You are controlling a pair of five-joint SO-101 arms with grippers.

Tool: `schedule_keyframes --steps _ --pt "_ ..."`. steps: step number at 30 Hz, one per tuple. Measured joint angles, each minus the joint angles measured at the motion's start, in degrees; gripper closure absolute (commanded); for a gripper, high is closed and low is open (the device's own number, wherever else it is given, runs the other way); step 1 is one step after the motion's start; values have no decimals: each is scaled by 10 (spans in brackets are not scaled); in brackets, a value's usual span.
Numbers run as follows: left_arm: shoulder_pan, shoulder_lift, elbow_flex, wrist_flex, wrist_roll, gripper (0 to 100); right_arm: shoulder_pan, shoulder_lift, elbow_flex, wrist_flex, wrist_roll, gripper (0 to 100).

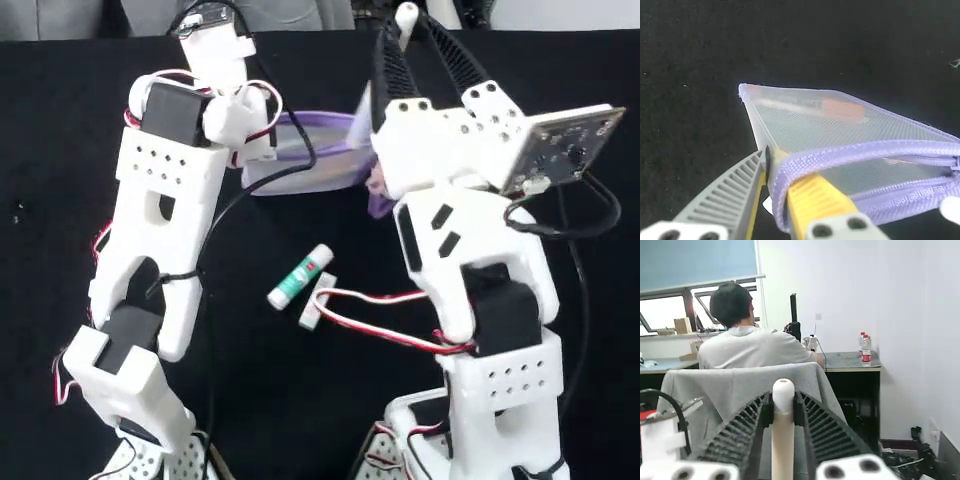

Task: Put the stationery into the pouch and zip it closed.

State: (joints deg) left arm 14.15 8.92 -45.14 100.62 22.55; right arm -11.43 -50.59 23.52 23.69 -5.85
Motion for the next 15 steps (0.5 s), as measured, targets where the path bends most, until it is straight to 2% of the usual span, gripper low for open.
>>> schedule_keyframes --steps 10,15 --pt "0 0 0 0 0 970 -1 0 4 -17 -25 987" --pt "0 0 0 0 0 970 -1 0 90 -110 -40 987"
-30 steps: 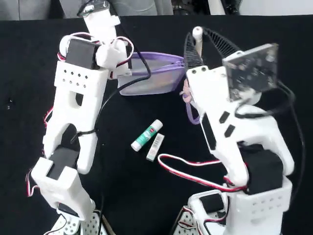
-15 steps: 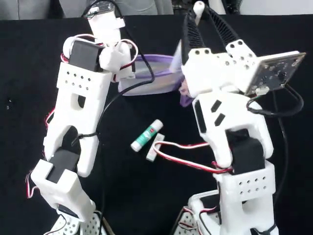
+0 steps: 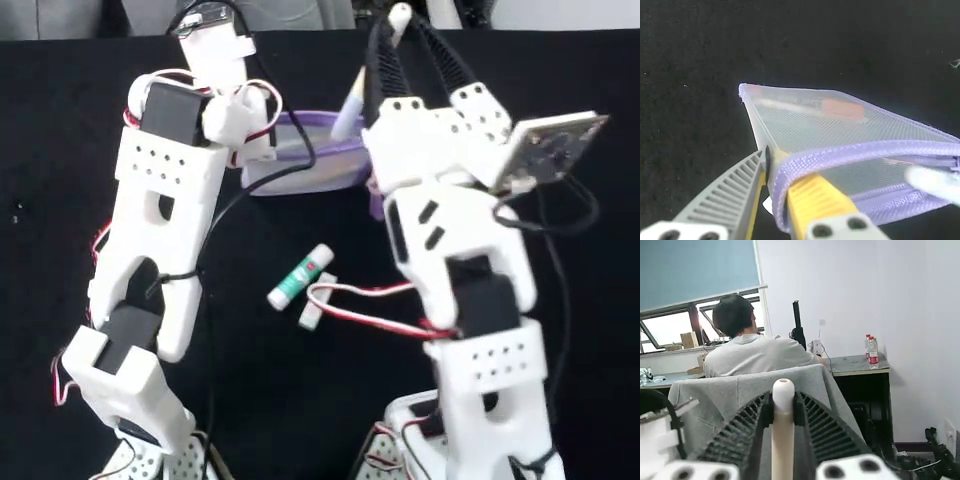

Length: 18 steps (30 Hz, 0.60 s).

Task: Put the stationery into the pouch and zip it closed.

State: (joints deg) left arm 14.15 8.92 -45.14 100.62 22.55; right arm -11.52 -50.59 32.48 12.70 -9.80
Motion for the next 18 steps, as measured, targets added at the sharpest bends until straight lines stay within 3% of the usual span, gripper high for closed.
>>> schedule_keyframes --steps 8,15,18 --pt "-15 0 1 0 0 970 -15 1 164 -61 -16 981" --pt "-25 0 1 0 0 970 -65 1 226 -62 -16 741" --pt "-27 0 1 0 0 970 -73 1 227 -62 -16 717"
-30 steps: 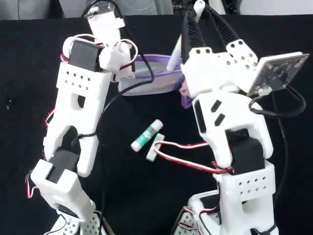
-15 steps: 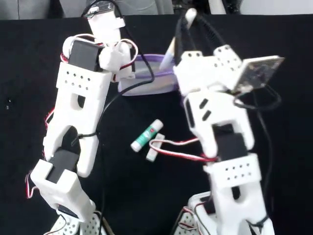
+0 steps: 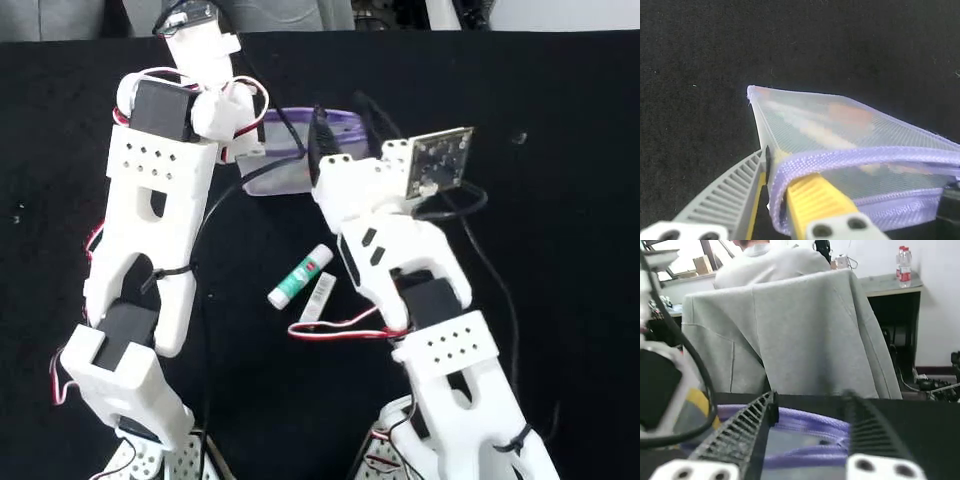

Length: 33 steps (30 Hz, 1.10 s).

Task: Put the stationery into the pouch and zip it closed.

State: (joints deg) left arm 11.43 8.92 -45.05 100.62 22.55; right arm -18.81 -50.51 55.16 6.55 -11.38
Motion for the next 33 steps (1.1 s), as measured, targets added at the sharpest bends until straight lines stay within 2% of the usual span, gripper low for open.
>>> schedule_keyframes --steps 4,7,13,19,25,28,33 --pt "-13 0 0 0 0 970 3 -7 0 0 0 716" --pt "-37 4 0 -4 0 970 31 -51 0 23 0 716" --pt "-116 28 -1 -28 3 970 74 -141 -50 188 0 717" --pt "-200 40 0 -53 4 971 73 -149 -76 324 12 798" --pt "-266 40 0 -65 2 971 72 -62 -76 407 12 754" --pt "-287 40 0 -70 1 971 47 7 -76 433 20 753" --pt "-314 41 0 -74 0 971 -16 126 -76 437 91 752"
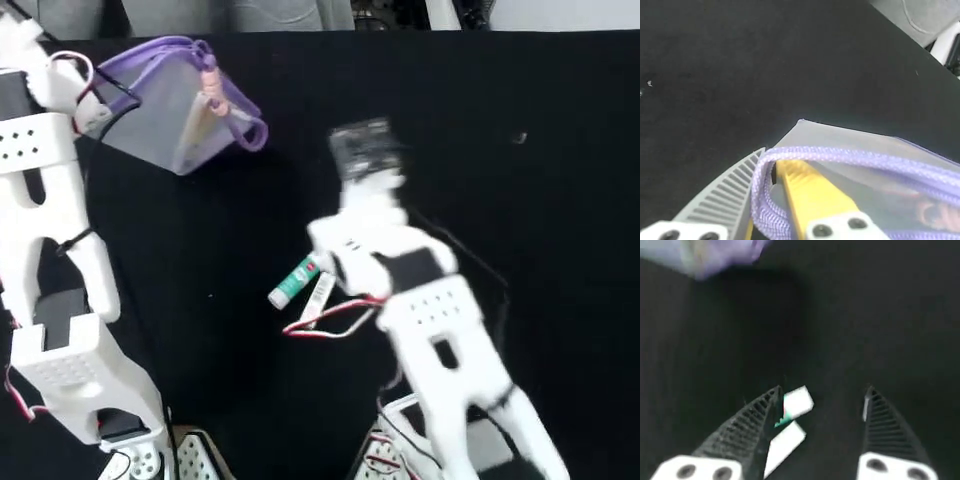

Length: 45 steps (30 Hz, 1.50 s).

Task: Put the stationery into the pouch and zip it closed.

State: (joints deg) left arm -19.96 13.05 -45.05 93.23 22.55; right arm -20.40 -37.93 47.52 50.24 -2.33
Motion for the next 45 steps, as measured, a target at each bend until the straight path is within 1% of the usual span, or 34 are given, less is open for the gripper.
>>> schedule_keyframes --steps 3,8,12,20,23,25,28,32,39,41,45 --pt "-16 0 0 -2 0 971 -47 51 0 0 70 752" --pt "-33 1 0 -11 0 971 -105 96 0 0 185 751" --pt "-35 1 0 -13 -9 971 -118 123 0 0 258 751" --pt "-37 1 0 -14 -12 971 -120 193 0 2 417 754" --pt "-37 1 0 -14 -12 971 -123 235 -24 39 475 754" --pt "-37 1 0 -15 -12 971 -130 265 -51 69 500 754" --pt "-37 1 0 -15 -12 971 -138 312 -92 86 516 754" --pt "-37 1 0 -15 -12 971 -138 381 -143 86 519 755" --pt "-37 1 0 -15 -12 971 -138 468 -185 71 519 766" --pt "-37 1 0 -15 -12 971 -138 476 -188 71 519 824" --pt "-37 1 0 -15 -12 971 -136 476 -197 69 519 978"
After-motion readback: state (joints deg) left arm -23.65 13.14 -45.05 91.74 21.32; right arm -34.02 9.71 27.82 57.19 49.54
